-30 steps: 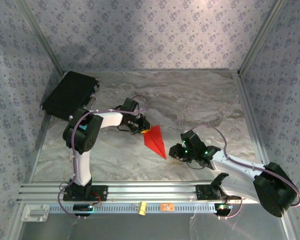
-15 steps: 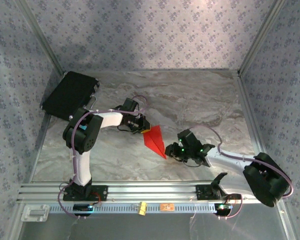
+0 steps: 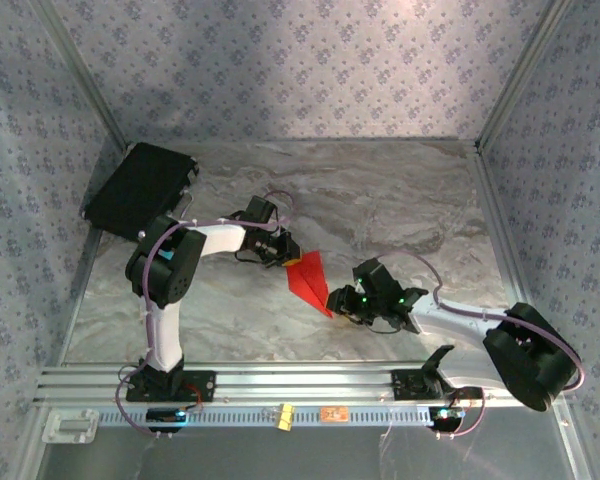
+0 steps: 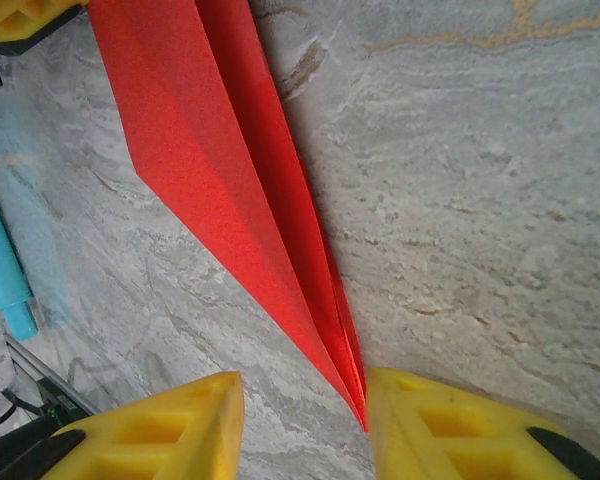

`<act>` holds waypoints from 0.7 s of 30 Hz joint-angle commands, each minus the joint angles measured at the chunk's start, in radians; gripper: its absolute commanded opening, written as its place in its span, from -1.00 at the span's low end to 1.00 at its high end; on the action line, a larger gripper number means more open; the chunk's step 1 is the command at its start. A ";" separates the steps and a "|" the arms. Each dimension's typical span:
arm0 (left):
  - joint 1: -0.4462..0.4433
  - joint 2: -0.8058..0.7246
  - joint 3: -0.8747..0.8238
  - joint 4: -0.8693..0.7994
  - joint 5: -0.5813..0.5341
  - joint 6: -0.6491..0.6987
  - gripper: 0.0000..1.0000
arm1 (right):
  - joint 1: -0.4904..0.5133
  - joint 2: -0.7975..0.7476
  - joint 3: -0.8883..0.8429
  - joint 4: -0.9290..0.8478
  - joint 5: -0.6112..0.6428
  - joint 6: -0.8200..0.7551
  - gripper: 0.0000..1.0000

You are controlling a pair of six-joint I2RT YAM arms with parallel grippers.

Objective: Fold a paper plane with a square sheet of paper (pick it up from the middle)
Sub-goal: Fourth fold the wing at the center of the table.

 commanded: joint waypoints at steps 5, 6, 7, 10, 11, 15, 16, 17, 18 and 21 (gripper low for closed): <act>0.015 0.017 -0.013 -0.082 -0.062 0.019 -0.74 | 0.000 0.027 -0.005 0.025 -0.047 0.006 -0.22; 0.015 0.018 -0.012 -0.081 -0.060 0.019 -0.74 | 0.000 0.030 -0.006 0.023 -0.049 0.007 -0.21; 0.015 0.017 -0.014 -0.081 -0.061 0.019 -0.74 | 0.000 0.033 -0.008 0.021 -0.050 0.007 -0.21; 0.015 0.014 -0.016 -0.081 -0.063 0.018 -0.74 | 0.001 0.038 -0.020 0.023 -0.047 0.007 -0.20; 0.015 0.014 -0.015 -0.081 -0.062 0.017 -0.74 | 0.001 0.038 -0.023 0.023 -0.048 0.008 -0.21; 0.014 0.013 -0.016 -0.081 -0.063 0.018 -0.74 | 0.002 0.037 -0.028 0.029 -0.052 0.010 -0.19; 0.015 0.013 -0.018 -0.081 -0.064 0.017 -0.74 | 0.003 0.036 -0.030 0.034 -0.055 0.010 -0.19; 0.016 0.013 -0.017 -0.081 -0.065 0.017 -0.74 | 0.005 0.035 -0.035 0.043 -0.056 0.012 -0.19; 0.015 0.012 -0.019 -0.081 -0.066 0.017 -0.74 | 0.005 0.032 -0.042 0.050 -0.057 0.016 -0.19; 0.016 0.008 -0.021 -0.080 -0.070 0.017 -0.74 | 0.005 0.031 -0.049 0.065 -0.064 0.018 -0.19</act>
